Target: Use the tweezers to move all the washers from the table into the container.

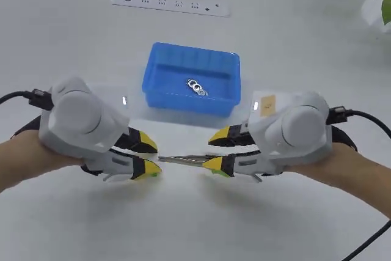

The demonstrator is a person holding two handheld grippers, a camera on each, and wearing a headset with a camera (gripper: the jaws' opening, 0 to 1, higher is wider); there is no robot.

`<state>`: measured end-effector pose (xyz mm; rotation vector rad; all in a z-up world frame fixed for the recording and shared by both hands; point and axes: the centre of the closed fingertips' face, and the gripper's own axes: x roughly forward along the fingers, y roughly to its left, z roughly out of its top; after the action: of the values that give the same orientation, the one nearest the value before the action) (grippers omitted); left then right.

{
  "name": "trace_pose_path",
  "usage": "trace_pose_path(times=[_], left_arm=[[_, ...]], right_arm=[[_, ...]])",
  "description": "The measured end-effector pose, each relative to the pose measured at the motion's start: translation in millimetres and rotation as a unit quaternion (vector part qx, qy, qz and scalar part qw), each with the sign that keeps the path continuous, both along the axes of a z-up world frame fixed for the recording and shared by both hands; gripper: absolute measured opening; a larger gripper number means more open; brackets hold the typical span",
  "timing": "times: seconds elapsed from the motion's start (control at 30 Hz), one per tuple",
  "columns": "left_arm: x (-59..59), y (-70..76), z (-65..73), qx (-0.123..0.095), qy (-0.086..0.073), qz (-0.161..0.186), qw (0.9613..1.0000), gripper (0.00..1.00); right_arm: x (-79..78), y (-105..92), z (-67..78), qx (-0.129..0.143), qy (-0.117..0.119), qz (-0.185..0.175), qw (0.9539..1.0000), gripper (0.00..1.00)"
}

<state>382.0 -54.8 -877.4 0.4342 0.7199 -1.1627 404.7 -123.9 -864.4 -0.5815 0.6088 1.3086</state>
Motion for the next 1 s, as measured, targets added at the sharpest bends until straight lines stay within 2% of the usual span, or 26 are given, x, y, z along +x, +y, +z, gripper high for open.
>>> trace_pose_path(times=[0.07,0.13,0.23,0.33,0.4,0.43,0.5,0.63,0.7,0.73,0.8,0.9,1.0], left_arm=[[-3.3,4.2,7.3,-0.02,0.005,0.032,0.9993,0.26],[-6.7,7.9,15.2,-0.034,0.004,0.048,0.9982,0.29],[-12.7,12.8,35.0,-0.067,-0.009,0.077,0.9947,0.39],[-21.8,18.0,50.4,-0.081,-0.023,0.089,0.9924,0.51],[-32.4,16.6,60.3,-0.092,-0.032,0.079,0.9921,0.58],[-39.0,14.7,65.4,-0.096,-0.038,0.068,0.9924,0.6],[-47.7,11.6,71.8,-0.105,-0.039,0.061,0.9918,0.64],[-64.3,5.8,84.9,-0.131,-0.036,0.067,0.9885,0.79],[-68.8,6.2,87.8,-0.129,-0.038,0.073,0.9882,0.81],[-69.7,9.4,88.5,-0.118,-0.047,0.08,0.9887,0.81],[-71.0,14.5,90.6,-0.106,-0.054,0.095,0.9884,0.81],[-72.2,17.2,99.3,-0.111,-0.06,0.108,0.9861,0.82],[-73.1,16.3,113.8,-0.118,-0.081,0.11,0.9836,0.82]], right_arm=[[-5.5,-4.3,6.9,0.025,0.01,-0.024,0.9993,0.28],[-11.1,-9.1,11.9,0.042,0.014,-0.038,0.9983,0.33],[-24.4,-19.9,18.9,0.065,0.02,-0.063,0.9957,0.46],[-33.9,-29.1,25.0,0.08,0.019,-0.079,0.9935,0.54],[-40.6,-29.6,35.1,0.112,0.027,-0.094,0.9889,0.6],[-43.1,-30.5,38.4,0.118,0.026,-0.095,0.9881,0.64],[-50.4,-32.5,43.9,0.124,0.02,-0.093,0.9876,0.7],[-62.6,-34.5,48.9,0.119,0.003,-0.084,0.9893,0.83],[-66.6,-35.8,53.7,0.122,0.001,-0.086,0.9888,0.84],[-66.6,-37.7,56.3,0.12,-0.007,-0.091,0.9885,0.84],[-63.6,-41.3,63.3,0.125,-0.022,-0.105,0.9863,0.84],[-60.7,-44.6,76.8,0.143,-0.036,-0.126,0.981,0.84],[-64.3,-47.1,84.2,0.147,-0.043,-0.132,0.9793,0.84]])
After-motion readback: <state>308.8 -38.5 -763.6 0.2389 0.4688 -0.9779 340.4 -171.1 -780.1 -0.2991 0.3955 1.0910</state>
